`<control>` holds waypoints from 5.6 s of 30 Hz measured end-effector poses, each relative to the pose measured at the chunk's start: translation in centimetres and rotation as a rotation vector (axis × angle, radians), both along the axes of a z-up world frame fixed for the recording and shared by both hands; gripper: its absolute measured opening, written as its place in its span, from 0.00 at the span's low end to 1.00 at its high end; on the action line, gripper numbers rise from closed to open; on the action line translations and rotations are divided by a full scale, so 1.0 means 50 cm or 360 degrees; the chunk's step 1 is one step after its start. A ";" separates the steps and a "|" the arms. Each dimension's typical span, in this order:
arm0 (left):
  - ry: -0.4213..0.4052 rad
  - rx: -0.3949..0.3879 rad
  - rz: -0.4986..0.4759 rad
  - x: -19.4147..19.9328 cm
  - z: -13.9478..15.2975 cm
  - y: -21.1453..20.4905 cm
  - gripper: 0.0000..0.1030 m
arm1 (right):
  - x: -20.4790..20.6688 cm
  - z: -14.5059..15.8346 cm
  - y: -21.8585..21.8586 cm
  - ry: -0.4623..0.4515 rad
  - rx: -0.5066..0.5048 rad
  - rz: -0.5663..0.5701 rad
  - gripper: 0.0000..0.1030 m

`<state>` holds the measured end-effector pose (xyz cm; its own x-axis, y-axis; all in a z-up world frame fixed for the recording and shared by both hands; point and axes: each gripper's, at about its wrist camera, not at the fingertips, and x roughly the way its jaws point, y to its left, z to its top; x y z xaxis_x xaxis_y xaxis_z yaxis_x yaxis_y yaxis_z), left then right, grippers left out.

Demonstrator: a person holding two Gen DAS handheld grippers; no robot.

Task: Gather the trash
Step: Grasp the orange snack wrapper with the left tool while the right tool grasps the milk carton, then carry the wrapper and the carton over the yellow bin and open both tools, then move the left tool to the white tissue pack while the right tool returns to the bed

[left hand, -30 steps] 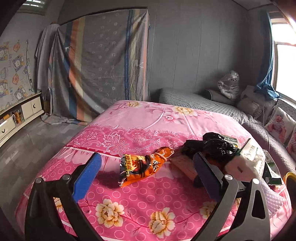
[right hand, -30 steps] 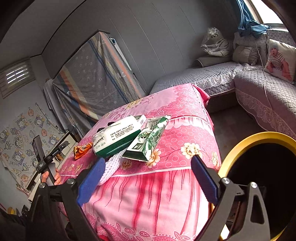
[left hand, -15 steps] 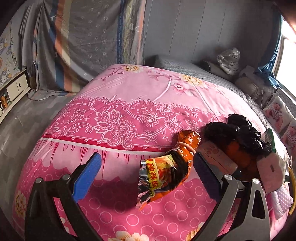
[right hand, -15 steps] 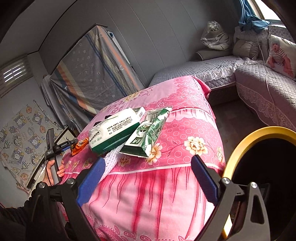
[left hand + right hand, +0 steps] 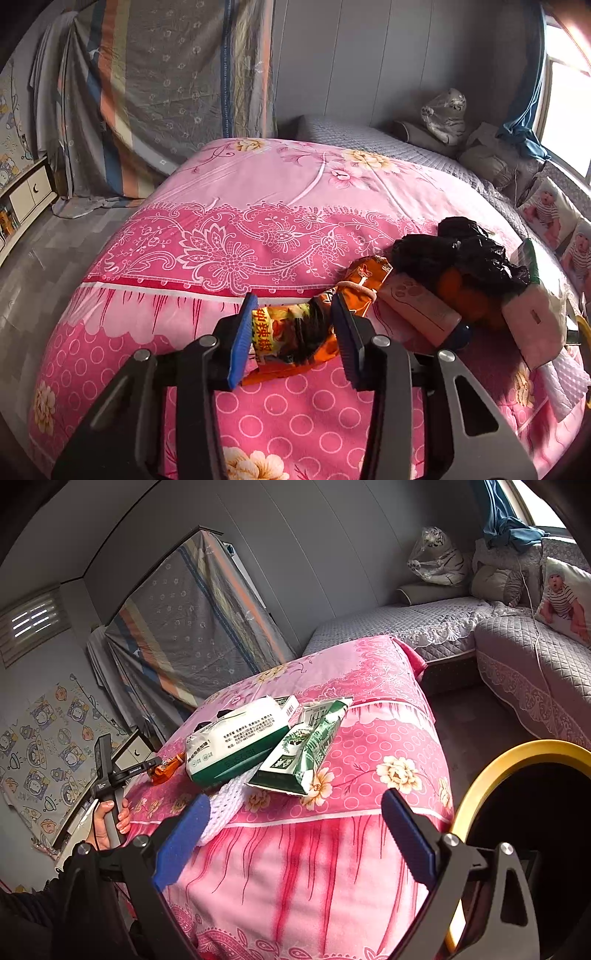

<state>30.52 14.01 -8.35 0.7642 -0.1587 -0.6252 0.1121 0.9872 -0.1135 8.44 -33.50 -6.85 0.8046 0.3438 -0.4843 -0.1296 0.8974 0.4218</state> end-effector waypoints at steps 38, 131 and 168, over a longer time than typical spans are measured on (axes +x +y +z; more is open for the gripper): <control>-0.0412 -0.0244 -0.0254 -0.286 0.148 -0.066 0.30 | 0.391 -0.110 0.168 0.0702 -0.0475 -0.0016 0.72; 0.0037 -0.0099 -0.1360 -0.279 0.082 -1.023 0.33 | -0.171 -0.140 -0.380 0.0382 0.0223 -0.0847 0.59; -0.0423 -0.0006 -0.0925 -0.212 0.159 -0.395 0.92 | -0.093 -0.013 -0.200 0.0204 0.0051 -0.0520 0.72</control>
<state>19.91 -5.73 -0.40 0.6818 -0.5957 -0.4247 0.6539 0.7565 -0.0114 3.78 -43.52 -7.51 0.8078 0.0948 -0.5818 0.2183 0.8687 0.4446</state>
